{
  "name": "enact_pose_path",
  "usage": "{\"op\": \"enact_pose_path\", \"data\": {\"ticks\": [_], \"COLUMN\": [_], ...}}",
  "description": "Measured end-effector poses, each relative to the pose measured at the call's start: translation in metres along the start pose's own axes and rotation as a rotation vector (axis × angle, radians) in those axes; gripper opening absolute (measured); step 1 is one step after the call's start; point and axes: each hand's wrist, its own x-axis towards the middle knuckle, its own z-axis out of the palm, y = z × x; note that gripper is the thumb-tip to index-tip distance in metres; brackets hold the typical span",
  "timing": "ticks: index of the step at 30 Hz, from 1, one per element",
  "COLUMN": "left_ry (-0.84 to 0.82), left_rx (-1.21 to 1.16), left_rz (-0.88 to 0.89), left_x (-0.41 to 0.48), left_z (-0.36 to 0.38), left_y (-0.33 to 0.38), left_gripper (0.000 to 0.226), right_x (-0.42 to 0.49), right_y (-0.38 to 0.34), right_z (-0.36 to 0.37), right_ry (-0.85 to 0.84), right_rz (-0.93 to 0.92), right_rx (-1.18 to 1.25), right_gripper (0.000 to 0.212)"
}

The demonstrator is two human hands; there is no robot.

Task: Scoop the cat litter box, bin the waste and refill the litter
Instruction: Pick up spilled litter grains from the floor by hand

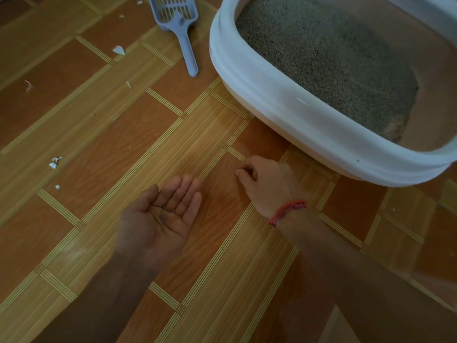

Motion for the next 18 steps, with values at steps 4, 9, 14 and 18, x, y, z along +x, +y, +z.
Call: {"op": "enact_pose_path", "data": {"ticks": [4, 9, 14, 18], "left_ry": [-0.007, 0.012, 0.006, -0.026], "left_rx": [0.001, -0.007, 0.005, -0.009], "left_rz": [-0.003, -0.003, -0.001, -0.018], "left_x": [0.001, 0.002, 0.002, 0.003], "left_z": [0.0, -0.002, -0.003, -0.003], "left_y": [-0.001, 0.0, 0.0, -0.002], "left_gripper": [0.052, 0.047, 0.045, 0.052], "right_x": [0.001, 0.005, -0.004, -0.026], "right_y": [-0.002, -0.006, -0.025, -0.062], "right_z": [0.002, 0.001, -0.005, -0.008], "right_ry": [-0.013, -0.065, -0.096, -0.069], "right_rz": [-0.036, -0.055, -0.069, -0.2], "right_rx": [-0.05, -0.133, -0.031, 0.117], "right_gripper": [0.019, 0.021, 0.018, 0.014]}}
